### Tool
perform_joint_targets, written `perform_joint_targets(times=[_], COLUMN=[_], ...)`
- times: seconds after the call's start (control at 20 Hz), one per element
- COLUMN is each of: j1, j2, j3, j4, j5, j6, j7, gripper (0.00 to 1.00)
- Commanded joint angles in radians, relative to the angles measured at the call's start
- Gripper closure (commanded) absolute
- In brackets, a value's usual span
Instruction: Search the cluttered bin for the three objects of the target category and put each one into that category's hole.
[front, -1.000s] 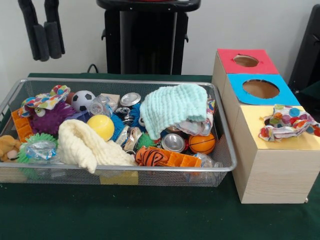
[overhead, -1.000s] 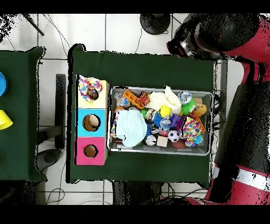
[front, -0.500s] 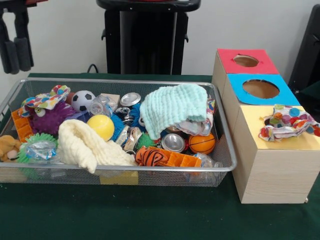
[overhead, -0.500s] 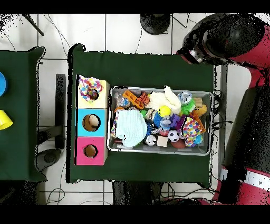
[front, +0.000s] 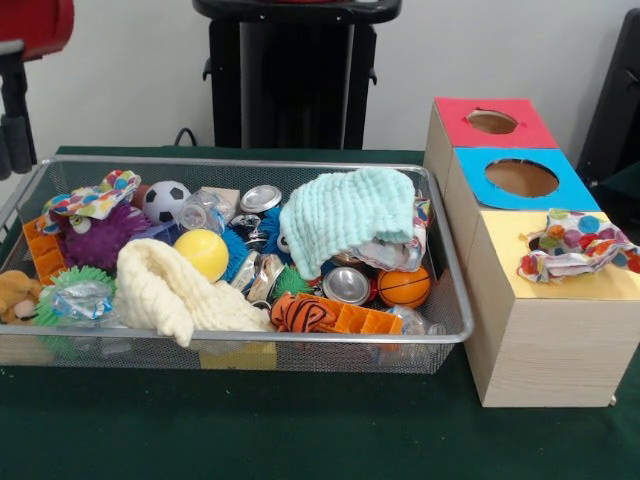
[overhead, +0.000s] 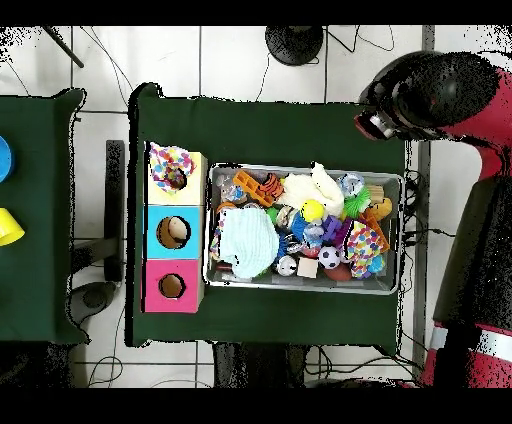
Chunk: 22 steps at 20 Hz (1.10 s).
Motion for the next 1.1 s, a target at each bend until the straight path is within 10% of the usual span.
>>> perform_joint_targets(times=[0.05, 1.1], j1=[-0.019, -0.079], j2=[0.005, -0.082], j3=[0.05, 0.02], j4=[0.264, 0.492], j5=[-0.062, -0.058], j6=[-0.126, -0.183], j7=[-0.17, -0.072], gripper=[1.0, 1.0])
